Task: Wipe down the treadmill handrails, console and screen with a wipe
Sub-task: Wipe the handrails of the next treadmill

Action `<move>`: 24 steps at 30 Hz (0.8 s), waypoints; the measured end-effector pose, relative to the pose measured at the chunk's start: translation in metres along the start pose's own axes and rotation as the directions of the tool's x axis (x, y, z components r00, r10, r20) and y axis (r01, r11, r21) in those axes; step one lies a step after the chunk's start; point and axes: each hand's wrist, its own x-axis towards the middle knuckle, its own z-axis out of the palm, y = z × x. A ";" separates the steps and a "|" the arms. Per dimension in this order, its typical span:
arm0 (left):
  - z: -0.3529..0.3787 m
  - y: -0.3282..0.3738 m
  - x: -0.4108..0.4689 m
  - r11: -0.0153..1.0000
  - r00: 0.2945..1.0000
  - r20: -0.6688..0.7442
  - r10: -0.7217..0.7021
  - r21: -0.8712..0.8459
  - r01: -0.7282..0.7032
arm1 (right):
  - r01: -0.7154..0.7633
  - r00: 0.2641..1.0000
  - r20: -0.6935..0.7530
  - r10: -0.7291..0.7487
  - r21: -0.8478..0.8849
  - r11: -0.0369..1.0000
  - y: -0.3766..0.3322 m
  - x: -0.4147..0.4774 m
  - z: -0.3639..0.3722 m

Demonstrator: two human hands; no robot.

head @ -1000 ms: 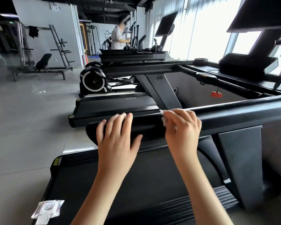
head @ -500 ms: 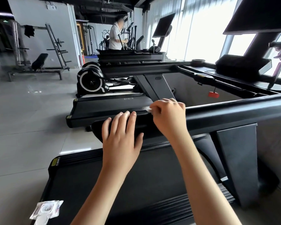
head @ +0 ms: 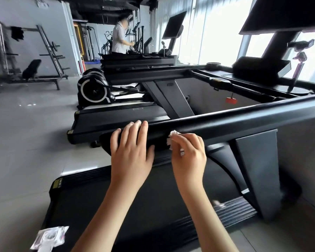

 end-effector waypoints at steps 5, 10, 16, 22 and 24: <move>-0.001 -0.002 0.001 1.000 1.000 0.015 0.016 0.002 -0.016 | -0.320 0.940 -0.103 0.326 0.069 0.945 0.017 -0.004 -0.002; -0.002 0.000 0.000 1.000 1.000 0.025 0.007 0.013 -0.007 | -0.164 0.987 0.031 0.161 0.136 0.977 0.002 -0.034 0.010; -0.004 0.002 0.000 1.000 0.999 0.049 -0.018 0.019 0.017 | -0.207 0.965 -0.118 0.235 0.212 0.955 0.014 -0.022 0.011; -0.004 0.001 0.001 0.999 0.999 0.027 -0.030 -0.034 0.031 | -0.079 0.995 -0.044 0.092 0.229 0.970 0.008 -0.030 0.016; -0.006 -0.003 -0.001 0.990 0.997 -0.031 -0.072 -0.120 0.068 | -0.093 0.991 -0.076 0.111 0.209 0.974 0.013 -0.013 0.013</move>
